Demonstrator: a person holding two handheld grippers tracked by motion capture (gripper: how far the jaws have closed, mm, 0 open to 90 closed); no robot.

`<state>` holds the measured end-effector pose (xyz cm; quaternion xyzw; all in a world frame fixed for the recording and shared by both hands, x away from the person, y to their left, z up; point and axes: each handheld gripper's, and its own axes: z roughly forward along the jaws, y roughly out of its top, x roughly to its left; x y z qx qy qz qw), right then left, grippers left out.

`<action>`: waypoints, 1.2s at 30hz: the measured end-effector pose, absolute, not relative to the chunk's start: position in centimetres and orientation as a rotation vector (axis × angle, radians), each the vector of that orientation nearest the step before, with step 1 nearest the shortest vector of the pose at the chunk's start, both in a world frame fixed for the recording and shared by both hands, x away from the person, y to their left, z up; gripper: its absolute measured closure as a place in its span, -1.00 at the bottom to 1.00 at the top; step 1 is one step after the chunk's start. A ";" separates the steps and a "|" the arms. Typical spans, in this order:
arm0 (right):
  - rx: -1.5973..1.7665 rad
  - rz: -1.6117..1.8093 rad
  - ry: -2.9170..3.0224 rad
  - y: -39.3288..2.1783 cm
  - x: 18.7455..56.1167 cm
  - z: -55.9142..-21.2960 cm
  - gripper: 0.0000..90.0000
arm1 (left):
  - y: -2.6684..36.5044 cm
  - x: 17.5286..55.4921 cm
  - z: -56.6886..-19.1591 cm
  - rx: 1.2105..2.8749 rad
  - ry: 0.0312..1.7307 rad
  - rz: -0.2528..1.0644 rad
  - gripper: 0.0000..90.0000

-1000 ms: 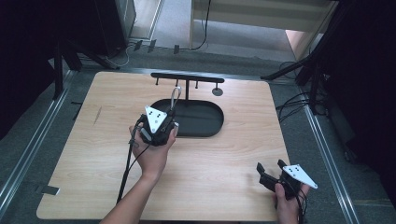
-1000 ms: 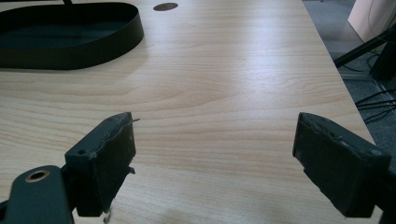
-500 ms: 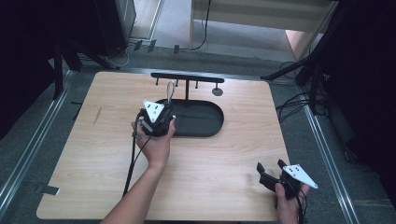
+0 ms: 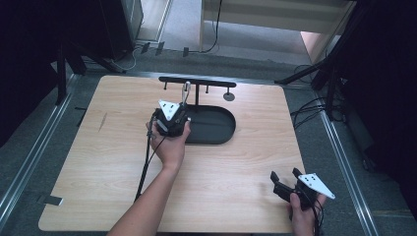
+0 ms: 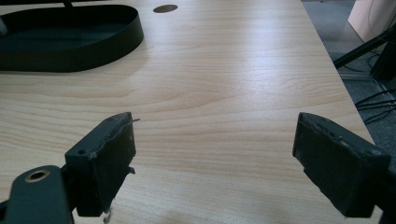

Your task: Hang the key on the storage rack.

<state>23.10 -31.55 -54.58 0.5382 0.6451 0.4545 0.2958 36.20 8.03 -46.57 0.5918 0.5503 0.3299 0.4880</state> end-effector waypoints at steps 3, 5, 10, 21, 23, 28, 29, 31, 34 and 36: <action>1.431 1.210 1.716 -31.6 23.1 -54.6 -0.71 | 8.1 36.8 -46.6 1.438 1.355 0.781 0.84; 1.432 1.211 1.715 -31.6 23.1 -54.6 -0.71 | 8.2 37.1 -46.6 1.443 1.361 0.760 0.84; 1.432 1.210 1.715 -31.6 23.1 -54.6 -0.71 | 8.2 37.6 -46.9 1.471 1.372 0.747 0.84; 1.430 1.207 1.714 -31.5 23.1 -54.6 -0.71 | 8.0 37.3 -47.5 1.537 1.322 0.748 -0.04; 1.431 1.206 1.715 -31.5 23.1 -54.6 -0.71 | 8.1 37.1 -47.3 1.526 1.320 0.751 -0.11; 1.431 1.204 1.717 -31.5 23.1 -54.6 -0.71 | 8.4 36.4 -47.0 1.525 1.309 0.769 -0.20; 1.429 1.204 1.717 -31.5 23.1 -54.6 -0.71 | 8.5 36.3 -46.9 1.524 1.308 0.767 -0.20; 1.427 1.202 1.718 -31.5 23.1 -54.6 -0.71 | 8.8 35.9 -46.8 1.517 1.303 0.773 -0.21; 1.426 1.202 1.720 -31.5 23.1 -54.6 -0.71 | 9.3 35.2 -46.7 1.510 1.301 0.790 -0.22; 1.426 1.201 1.723 -31.4 23.1 -54.6 -0.71 | 9.8 34.8 -46.6 1.507 1.299 0.794 -0.22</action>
